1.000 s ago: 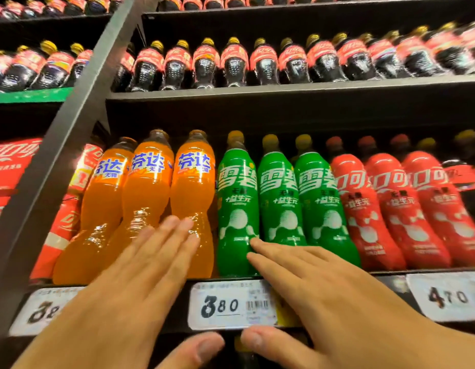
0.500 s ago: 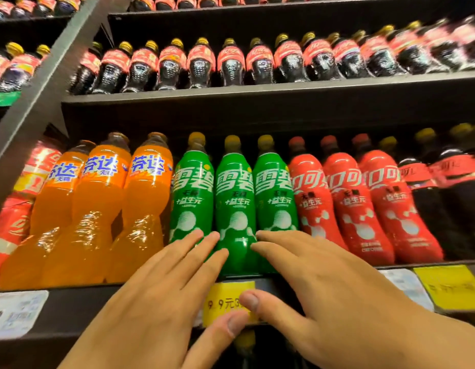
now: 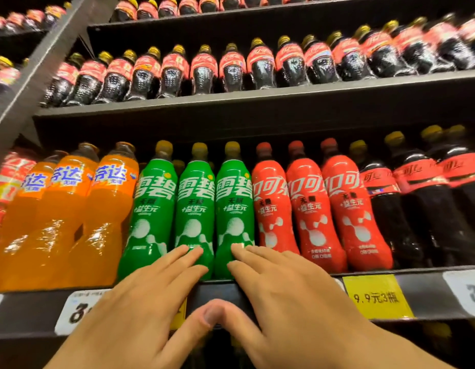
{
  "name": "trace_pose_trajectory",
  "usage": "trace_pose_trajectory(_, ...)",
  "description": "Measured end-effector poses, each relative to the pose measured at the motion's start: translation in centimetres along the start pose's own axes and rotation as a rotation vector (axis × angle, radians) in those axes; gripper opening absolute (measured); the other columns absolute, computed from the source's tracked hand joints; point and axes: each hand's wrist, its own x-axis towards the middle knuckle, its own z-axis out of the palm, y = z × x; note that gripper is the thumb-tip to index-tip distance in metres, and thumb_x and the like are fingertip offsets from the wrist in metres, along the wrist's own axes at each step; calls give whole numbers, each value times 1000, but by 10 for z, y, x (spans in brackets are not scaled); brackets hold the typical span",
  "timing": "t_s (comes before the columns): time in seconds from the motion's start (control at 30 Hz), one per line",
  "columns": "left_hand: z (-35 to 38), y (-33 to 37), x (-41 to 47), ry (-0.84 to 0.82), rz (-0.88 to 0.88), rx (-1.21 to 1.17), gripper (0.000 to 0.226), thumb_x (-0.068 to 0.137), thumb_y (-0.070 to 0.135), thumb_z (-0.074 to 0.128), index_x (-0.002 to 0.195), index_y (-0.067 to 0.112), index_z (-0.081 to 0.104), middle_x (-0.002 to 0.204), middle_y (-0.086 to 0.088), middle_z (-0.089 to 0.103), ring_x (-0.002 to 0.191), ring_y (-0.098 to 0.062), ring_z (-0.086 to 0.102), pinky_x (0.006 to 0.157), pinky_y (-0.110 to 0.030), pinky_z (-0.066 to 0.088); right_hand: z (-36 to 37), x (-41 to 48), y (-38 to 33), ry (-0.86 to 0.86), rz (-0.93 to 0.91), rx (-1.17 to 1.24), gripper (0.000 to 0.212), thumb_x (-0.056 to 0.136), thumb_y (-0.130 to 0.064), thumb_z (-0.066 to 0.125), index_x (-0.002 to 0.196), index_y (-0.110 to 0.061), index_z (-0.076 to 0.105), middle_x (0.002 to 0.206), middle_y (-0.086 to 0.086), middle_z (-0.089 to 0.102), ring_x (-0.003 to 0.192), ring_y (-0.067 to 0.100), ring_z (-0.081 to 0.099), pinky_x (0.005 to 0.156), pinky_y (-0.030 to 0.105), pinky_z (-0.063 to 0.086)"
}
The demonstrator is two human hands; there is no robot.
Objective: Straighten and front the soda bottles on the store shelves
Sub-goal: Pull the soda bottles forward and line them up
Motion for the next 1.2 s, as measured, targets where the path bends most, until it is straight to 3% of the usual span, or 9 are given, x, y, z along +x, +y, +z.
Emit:
trace_pose_trajectory(0.13,-4,4,-2,-89,-9,-36,69,96,66,16,119,25,67,133,11,57,124,-12,53,86,-33,54,-3,1,5,-52,-41,70,77,82,-74,8,123,-26,52,132,-10,51,121,11,44,100,30,37)
trace_pose_trajectory(0.27,-4,1,4,42,-134,-189,69,85,75,16,127,38,56,133,30,47,124,12,37,96,-19,33,-15,-1,32,47,66,107,51,88,-65,23,118,-33,48,119,-16,53,112,9,46,95,33,39)
trace_pose_trajectory(0.43,-11,-19,48,114,-187,-154,44,90,52,44,127,29,50,122,13,52,115,-11,50,95,-35,45,-33,20,88,186,295,115,37,86,-48,54,117,-27,58,118,-9,62,111,12,54,92,34,45)
trace_pose_trajectory(0.63,-21,-50,101,176,-152,-48,40,89,34,57,124,15,54,119,-5,56,112,-27,51,94,-46,44,-41,54,116,158,343,-11,40,84,-37,59,117,-15,60,114,3,64,107,23,59,86,35,48)
trace_pose_trajectory(0.87,-23,-71,164,189,-232,87,44,91,34,52,131,15,51,125,-12,56,118,-33,46,98,-46,38,-46,130,117,182,276,-10,42,84,-43,55,116,-18,60,114,7,66,109,28,58,93,39,47)
trace_pose_trajectory(1.0,-15,-83,192,156,-254,169,49,94,41,44,133,13,48,127,-15,57,118,-36,48,96,-46,38,-41,178,105,184,199,-46,50,87,-50,50,128,-20,55,123,8,61,119,30,50,100,41,41)
trace_pose_trajectory(1.1,-9,-91,207,98,-304,210,50,94,48,37,126,12,52,118,-17,62,111,-37,54,93,-45,37,-37,206,93,146,205,-85,53,89,-55,45,129,-21,53,126,6,60,121,31,49,101,43,35)
trace_pose_trajectory(1.2,-5,-94,213,54,-349,176,49,92,53,36,111,14,57,112,-15,64,107,-36,56,92,-45,36,-31,222,87,75,231,-100,52,89,-56,45,121,-17,58,125,10,59,118,32,52,97,41,38)
